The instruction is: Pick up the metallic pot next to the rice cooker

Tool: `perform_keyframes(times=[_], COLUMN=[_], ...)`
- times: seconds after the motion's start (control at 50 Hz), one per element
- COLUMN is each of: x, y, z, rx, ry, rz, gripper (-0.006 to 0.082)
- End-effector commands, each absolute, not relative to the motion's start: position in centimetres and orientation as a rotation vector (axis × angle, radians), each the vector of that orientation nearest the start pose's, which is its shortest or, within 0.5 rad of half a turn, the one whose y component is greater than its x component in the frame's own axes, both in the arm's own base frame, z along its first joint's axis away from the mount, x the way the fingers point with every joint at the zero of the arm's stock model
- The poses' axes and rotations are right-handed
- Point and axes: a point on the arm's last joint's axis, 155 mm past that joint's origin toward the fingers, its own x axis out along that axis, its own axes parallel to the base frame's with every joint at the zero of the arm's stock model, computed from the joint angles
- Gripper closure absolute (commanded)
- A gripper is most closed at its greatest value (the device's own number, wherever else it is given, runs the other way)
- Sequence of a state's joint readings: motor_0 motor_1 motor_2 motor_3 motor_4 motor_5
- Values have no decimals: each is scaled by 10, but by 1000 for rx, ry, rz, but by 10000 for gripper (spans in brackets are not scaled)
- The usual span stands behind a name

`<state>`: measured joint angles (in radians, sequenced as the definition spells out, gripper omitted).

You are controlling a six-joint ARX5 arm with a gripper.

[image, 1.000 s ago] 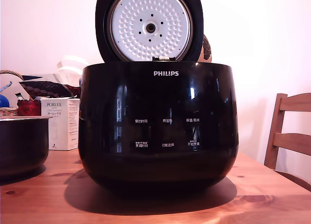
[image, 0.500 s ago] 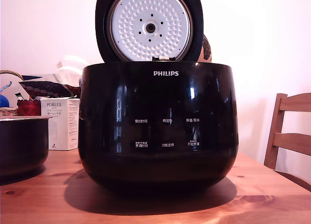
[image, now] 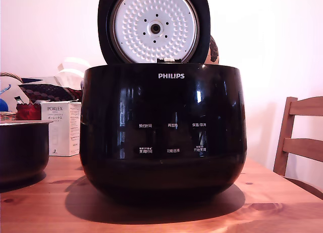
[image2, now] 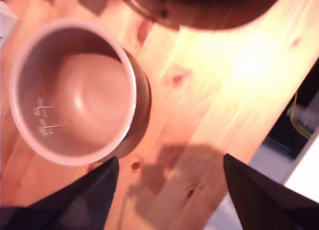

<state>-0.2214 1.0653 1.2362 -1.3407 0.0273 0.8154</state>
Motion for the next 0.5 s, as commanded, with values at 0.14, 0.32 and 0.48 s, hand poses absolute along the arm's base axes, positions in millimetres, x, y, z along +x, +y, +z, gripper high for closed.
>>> perform_keyframes(times=[0.14,0.32,0.48], x=[242,266,284], y=[-55,-55,-52], z=[184,166,151], rx=[877,864,823], ry=[1067,1098,1121], rz=[-715,-713,-712], gripper=[154,154,154])
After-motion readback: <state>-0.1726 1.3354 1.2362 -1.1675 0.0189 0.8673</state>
